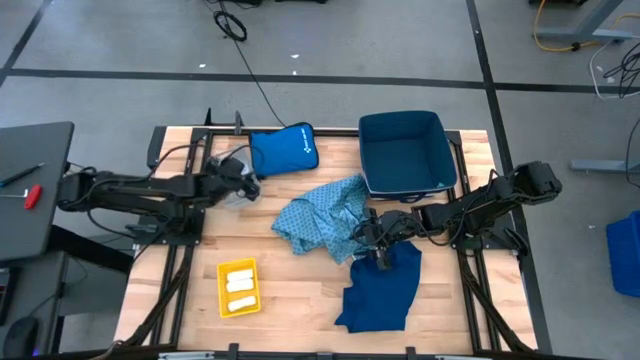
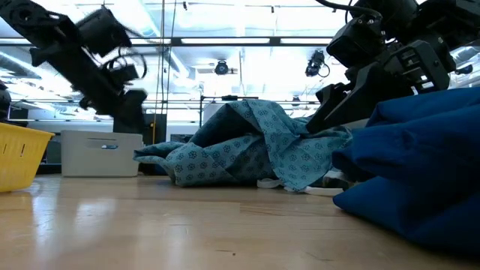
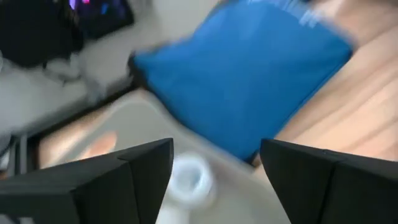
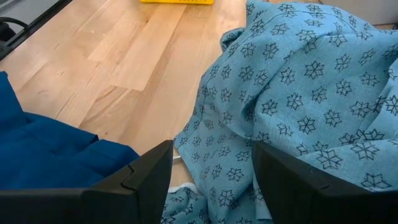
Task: Pick & place medical supplies in basket/bin
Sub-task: Put the blue patterned gown into the blue laundry organizer
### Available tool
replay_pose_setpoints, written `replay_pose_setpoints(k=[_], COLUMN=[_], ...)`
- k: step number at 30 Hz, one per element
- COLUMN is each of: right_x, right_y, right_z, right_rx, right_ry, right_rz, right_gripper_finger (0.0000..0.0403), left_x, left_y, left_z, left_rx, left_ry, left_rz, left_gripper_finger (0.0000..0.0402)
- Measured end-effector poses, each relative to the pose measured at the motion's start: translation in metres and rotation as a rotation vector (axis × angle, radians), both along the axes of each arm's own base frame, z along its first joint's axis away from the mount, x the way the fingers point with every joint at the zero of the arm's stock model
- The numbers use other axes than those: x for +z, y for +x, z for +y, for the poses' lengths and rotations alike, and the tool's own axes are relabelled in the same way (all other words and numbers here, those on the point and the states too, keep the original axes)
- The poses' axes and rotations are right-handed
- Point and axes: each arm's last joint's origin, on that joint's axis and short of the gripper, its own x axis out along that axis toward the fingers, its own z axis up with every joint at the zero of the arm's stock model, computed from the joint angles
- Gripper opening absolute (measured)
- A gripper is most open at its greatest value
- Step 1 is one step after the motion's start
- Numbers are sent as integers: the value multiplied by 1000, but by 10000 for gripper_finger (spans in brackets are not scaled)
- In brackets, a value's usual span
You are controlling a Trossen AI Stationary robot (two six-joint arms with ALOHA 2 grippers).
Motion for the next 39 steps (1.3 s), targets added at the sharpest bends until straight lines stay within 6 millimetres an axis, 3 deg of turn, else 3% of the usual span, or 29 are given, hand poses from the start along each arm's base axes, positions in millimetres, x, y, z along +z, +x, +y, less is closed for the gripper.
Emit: replay_pose_setpoints(k=[6,13,19,25,33,39], right_x=[0,7,12,15,40,54], right_y=[0,4,7,9,28,35], right_z=[0,0,1,1,0,-3], right_rx=[-11,-8,0,-3,-73,-137], right_ry=[-10,-7,-23,-52,-193,-274], right_rz=[-4,-92,-154,-165,-135,-132], right_gripper_finger=[229,229,229,229,229,229], left_x=[27,55,64,64,64,21], left_y=[12,22,20,12,3,-13], left_z=[-10,-34,-55,-67,-77,-71], left_rx=[-165,-509,-781,-903,-974,-927], left_ry=[158,316,343,326,334,397], left_rz=[-128,-263,-334,-309,-313,-484], left_gripper_finger=[244,244,244,242,230,221])
